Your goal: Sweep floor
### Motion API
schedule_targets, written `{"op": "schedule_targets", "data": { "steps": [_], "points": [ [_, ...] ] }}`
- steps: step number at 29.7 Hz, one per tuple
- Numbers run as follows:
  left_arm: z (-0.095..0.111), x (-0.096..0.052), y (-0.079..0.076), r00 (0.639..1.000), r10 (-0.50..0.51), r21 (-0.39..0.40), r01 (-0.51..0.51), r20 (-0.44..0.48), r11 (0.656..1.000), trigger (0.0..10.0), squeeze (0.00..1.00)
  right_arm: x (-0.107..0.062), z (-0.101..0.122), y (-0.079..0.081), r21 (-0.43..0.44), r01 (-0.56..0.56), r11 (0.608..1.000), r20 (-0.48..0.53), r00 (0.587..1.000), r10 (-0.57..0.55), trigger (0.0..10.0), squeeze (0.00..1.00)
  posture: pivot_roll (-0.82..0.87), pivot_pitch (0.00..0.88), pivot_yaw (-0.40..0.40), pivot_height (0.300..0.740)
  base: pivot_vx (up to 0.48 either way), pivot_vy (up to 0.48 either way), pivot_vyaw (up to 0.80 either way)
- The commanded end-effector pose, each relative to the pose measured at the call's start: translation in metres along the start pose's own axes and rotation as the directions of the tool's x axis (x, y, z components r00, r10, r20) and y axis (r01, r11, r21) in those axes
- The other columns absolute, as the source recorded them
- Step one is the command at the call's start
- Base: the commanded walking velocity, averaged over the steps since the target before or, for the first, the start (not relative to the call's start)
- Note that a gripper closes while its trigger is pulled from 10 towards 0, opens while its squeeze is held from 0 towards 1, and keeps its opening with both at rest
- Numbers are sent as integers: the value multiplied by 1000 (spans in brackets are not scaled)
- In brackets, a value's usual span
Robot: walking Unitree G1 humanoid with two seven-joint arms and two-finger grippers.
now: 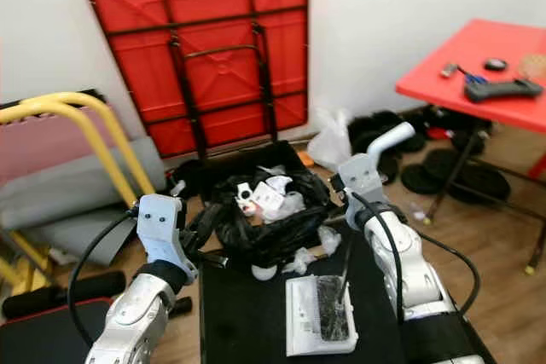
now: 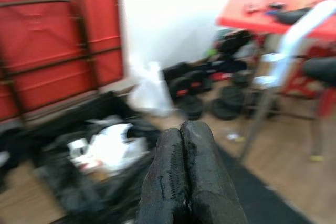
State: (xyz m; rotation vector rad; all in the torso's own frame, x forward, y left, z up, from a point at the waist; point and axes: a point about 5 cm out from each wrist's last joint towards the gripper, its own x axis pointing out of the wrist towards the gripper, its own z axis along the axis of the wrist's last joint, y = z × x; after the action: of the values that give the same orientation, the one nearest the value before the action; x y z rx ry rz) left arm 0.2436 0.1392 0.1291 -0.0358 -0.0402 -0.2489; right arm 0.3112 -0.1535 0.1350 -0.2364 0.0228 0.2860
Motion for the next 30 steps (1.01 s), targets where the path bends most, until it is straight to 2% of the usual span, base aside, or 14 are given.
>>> {"op": "schedule_targets", "data": {
  "steps": [1, 3, 17, 18, 21, 23, 26, 30],
  "points": [
    [-2, -2, 4, 999, 33, -13, -33, -3, 999, 10000, 0, 2, 2, 7, -1, -38, 999, 5, 999, 38, 10000, 0, -112, 0, -28, 740, 368, 0, 0],
    [-2, -1, 4, 1000, 29, -11, -29, -3, 1000, 10000, 0, 1, 4, 8, -22, -50, 999, 25, 998, 50, 10000, 0, -111, 0, -25, 740, 382, 0, -800],
    [-3, -2, 4, 1000, 21, -9, -21, -3, 1000, 10000, 0, 0, 9, 16, -74, -127, 989, 68, 989, 132, 10000, 0, -111, 0, -23, 740, 379, 0, 0],
    [-2, -2, 4, 1000, 23, -12, -23, 3, 1000, 10000, 0, -2, 12, 19, -104, -159, 982, 87, 982, 168, 10000, 0, -111, 0, -23, 740, 319, 0, 800],
    [-2, -2, 4, 1000, 24, -14, -24, 7, 1000, 10000, 0, -3, 14, 20, -122, -179, 976, 96, 977, 191, 10000, 0, -111, 0, -23, 740, 319, 0, 800],
    [-1, -2, 5, 999, 29, -30, -28, 16, 999, 10000, 0, -5, 19, 24, -137, -225, 965, 127, 962, 242, 10000, 0, -114, 0, -20, 740, 0, 0, 800],
    [-1, -3, 5, 999, 29, -35, -28, 20, 999, 10000, 0, -6, 21, 25, -148, -234, 961, 135, 958, 254, 10000, 0, -115, 0, -19, 740, 0, 0, 0],
    [-1, -3, 5, 999, 28, -39, -28, 19, 999, 10000, 0, -5, 27, 25, -105, -236, 966, 159, 955, 250, 10000, 0, -118, 0, -18, 740, 0, 0, 0]
  ]
}}
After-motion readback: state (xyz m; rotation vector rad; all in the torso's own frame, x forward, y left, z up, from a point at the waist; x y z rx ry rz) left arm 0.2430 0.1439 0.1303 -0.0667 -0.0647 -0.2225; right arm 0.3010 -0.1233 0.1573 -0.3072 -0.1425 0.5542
